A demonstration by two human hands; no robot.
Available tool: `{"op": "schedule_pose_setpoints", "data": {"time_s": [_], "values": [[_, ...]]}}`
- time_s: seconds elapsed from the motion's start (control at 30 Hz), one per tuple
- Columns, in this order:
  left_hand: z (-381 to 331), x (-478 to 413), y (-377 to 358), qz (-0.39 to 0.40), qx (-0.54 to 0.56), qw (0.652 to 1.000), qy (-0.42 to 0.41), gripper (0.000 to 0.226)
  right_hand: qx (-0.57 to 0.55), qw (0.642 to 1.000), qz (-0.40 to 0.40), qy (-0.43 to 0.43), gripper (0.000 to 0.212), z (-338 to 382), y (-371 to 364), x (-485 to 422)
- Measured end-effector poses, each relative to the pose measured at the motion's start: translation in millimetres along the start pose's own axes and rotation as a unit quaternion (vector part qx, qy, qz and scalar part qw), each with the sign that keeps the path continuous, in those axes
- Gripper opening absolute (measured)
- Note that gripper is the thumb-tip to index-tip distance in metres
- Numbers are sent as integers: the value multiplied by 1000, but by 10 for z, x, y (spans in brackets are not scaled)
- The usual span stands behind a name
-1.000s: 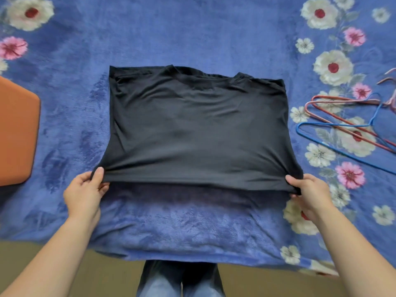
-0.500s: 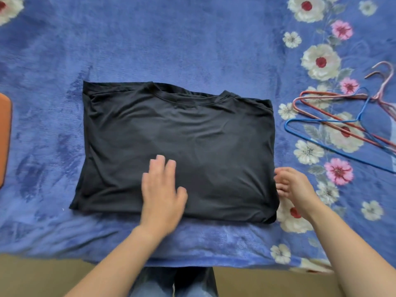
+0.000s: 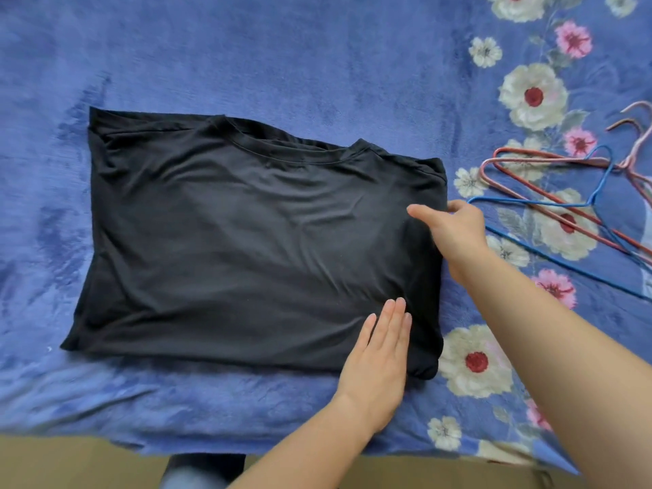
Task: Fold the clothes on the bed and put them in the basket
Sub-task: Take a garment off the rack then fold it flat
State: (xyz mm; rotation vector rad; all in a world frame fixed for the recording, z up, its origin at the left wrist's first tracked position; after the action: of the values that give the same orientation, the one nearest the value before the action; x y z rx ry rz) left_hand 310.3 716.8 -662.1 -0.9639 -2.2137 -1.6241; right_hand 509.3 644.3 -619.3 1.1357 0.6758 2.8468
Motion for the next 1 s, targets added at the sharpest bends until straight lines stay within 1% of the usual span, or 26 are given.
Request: {"op": "schedule_pose_setpoints", "data": {"time_s": [0.07, 0.1, 0.13, 0.17, 0.2, 0.23, 0.27, 0.3, 0.33, 0.37, 0.43, 0.47, 0.53, 0.57, 0.6, 0.63, 0.67, 0.7, 0.73, 0.77, 0.83, 0.87, 0.9, 0.93, 0.97, 1.0], "values": [[33, 90, 203, -4, 112, 993, -34, 63, -4, 1000, -3, -6, 21, 119, -7, -13], [78, 151, 347, -26, 178, 983, -48, 60, -14, 1000, 3, -19, 20, 182, -13, -19], [154, 203, 469, -20, 270, 961, -50, 59, -29, 999, 15, -34, 19, 264, -27, -8], [270, 303, 588, -3, 364, 931, -37, 58, -52, 997, 35, -51, 18, 369, -83, 27], [397, 406, 680, 2, 440, 898, -4, 57, -78, 993, 54, -64, 17, 467, -147, 62], [538, 512, 764, -17, 491, 871, 32, 56, -96, 991, 63, -74, 21, 557, -208, 98], [692, 630, 858, -51, 527, 846, 56, 51, -105, 989, 67, -78, 21, 674, -293, 173], [836, 742, 953, -82, 557, 823, 70, 45, -106, 990, 63, -68, 17, 799, -381, 244], [978, 851, 996, -98, 589, 798, 81, 39, -110, 991, 59, -56, 11, 922, -489, 326], [1145, 977, 1038, -113, 617, 773, 97, 31, -116, 990, 62, -41, 11, 1051, -650, 399], [1450, 1197, 987, -137, 679, 707, 142, 12, -138, 987, 81, -15, 19, 1276, -979, 544], [1640, 1331, 956, -154, 697, 680, 169, 19, -143, 985, 95, 1, 21, 1405, -1203, 637], [1948, 1593, 904, -184, 706, 651, 210, 39, -134, 980, 144, 29, 25, 1607, -1638, 806], [2104, 1734, 848, -204, 706, 634, 241, 45, -121, 975, 179, 44, 21, 1670, -1872, 879], [2235, 1853, 809, -219, 710, 611, 272, 47, -110, 967, 223, 55, 11, 1715, -2089, 965], [2365, 1966, 739, -230, 713, 588, 306, 44, -98, 955, 273, 64, 12, 1728, -2311, 1041], [2491, 2074, 636, -231, 713, 573, 332, 38, -81, 944, 314, 64, 35, 1698, -2505, 1095], [2563, 2134, 569, -218, 715, 568, 344, 29, -53, 938, 336, 61, 51, 1623, -2621, 1117], [2624, 2180, 469, -201, 718, 564, 354, 20, -17, 940, 335, 59, 57, 1531, -2684, 1135], [2674, 2209, 370, -186, 731, 554, 353, 15, 15, 945, 323, 52, 54, 1412, -2707, 1134], [2727, 2204, 295, -166, 780, 507, 327, 19, 56, 954, 293, 29, 39, 1157, -2664, 1120], [2744, 2183, 330, -167, 792, 497, 312, 20, 71, 957, 281, 19, 31, 1027, -2608, 1114], [2777, 2163, 357, -176, 786, 508, 304, 19, 83, 960, 268, 12, 25, 910, -2542, 1112], [2817, 2139, 384, -188, 765, 533, 309, 17, 91, 963, 255, 10, 20, 805, -2466, 1115], [2859, 2124, 422, -203, 732, 566, 320, 19, 91, 967, 239, 12, 17, 714, -2393, 1121], [2918, 2122, 407, -219, 700, 590, 336, 23, 89, 971, 220, 14, 17, 638, -2325, 1141]]}}
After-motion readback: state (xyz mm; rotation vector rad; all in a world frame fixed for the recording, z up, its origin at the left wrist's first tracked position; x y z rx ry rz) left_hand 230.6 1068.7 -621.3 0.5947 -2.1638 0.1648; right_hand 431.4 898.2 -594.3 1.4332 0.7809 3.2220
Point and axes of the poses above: each hand's wrist, its own x-axis away from the middle knuckle, its own y-axis out of the back of the hand, z = x × y, the point moved 5 cm from there along -x, towards the middle knuckle, and after that the axes turned 9 degrees about z, right-handed, at the moved point
